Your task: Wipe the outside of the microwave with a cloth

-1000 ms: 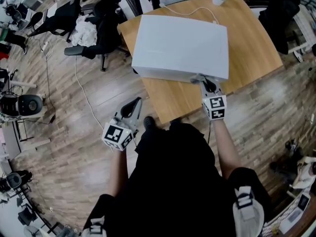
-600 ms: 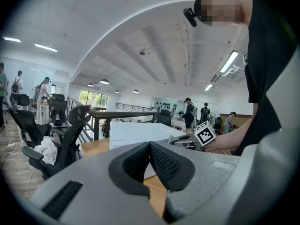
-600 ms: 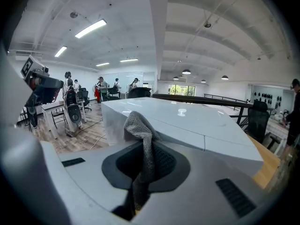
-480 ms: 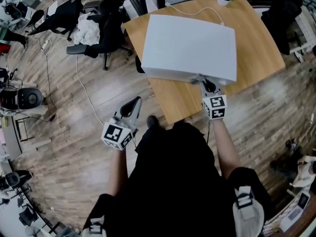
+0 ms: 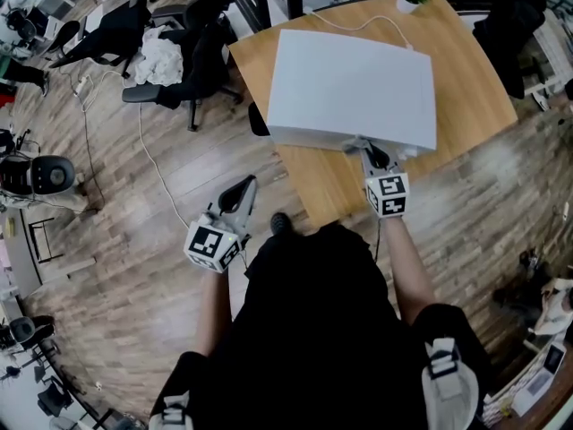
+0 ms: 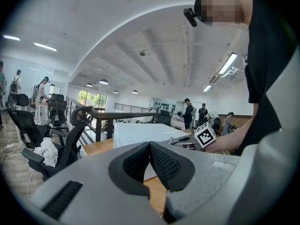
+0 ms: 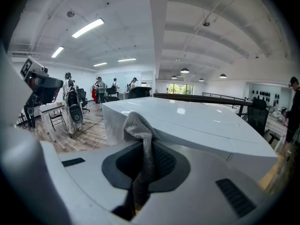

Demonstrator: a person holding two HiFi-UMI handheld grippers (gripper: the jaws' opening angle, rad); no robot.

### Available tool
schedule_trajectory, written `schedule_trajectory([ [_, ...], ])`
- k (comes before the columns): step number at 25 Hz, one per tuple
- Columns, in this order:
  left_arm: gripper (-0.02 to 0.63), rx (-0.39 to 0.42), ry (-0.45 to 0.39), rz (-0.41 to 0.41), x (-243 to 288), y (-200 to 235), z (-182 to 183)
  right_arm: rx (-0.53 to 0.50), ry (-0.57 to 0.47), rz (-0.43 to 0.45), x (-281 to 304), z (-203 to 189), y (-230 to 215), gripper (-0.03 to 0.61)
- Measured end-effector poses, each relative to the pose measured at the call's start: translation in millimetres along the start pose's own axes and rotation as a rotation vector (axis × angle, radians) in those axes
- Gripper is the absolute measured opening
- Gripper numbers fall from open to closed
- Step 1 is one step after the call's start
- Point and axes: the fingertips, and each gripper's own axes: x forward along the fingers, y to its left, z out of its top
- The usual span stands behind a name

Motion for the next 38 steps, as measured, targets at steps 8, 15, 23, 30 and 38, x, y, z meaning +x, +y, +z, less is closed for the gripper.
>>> schedule_trajectory([
  [8, 0.002, -0.003, -0.004, -0.014, -12, 13, -2, -0.003, -0.009, -0.003, 13, 7, 21, 0.017],
  [15, 0.002, -0.003, -0.008, -0.016, -26, 28, -6, 0.021, -0.016, 0.007, 28, 13, 42, 0.017],
  [23, 0.002, -0.001, -0.011, -0.015, -50, 44, -10, 0.012, -0.039, 0.024, 43, 31, 76, 0.017],
  [30, 0.002, 0.0, -0.012, -0.001, -69, 57, -16, 0.015, -0.063, 0.05, 62, 43, 105, 0.017],
  [38, 0.002, 0.003, -0.018, 0.03, -98, 82, -18, 0.019, -0.066, 0.078, 80, 51, 138, 0.017],
])
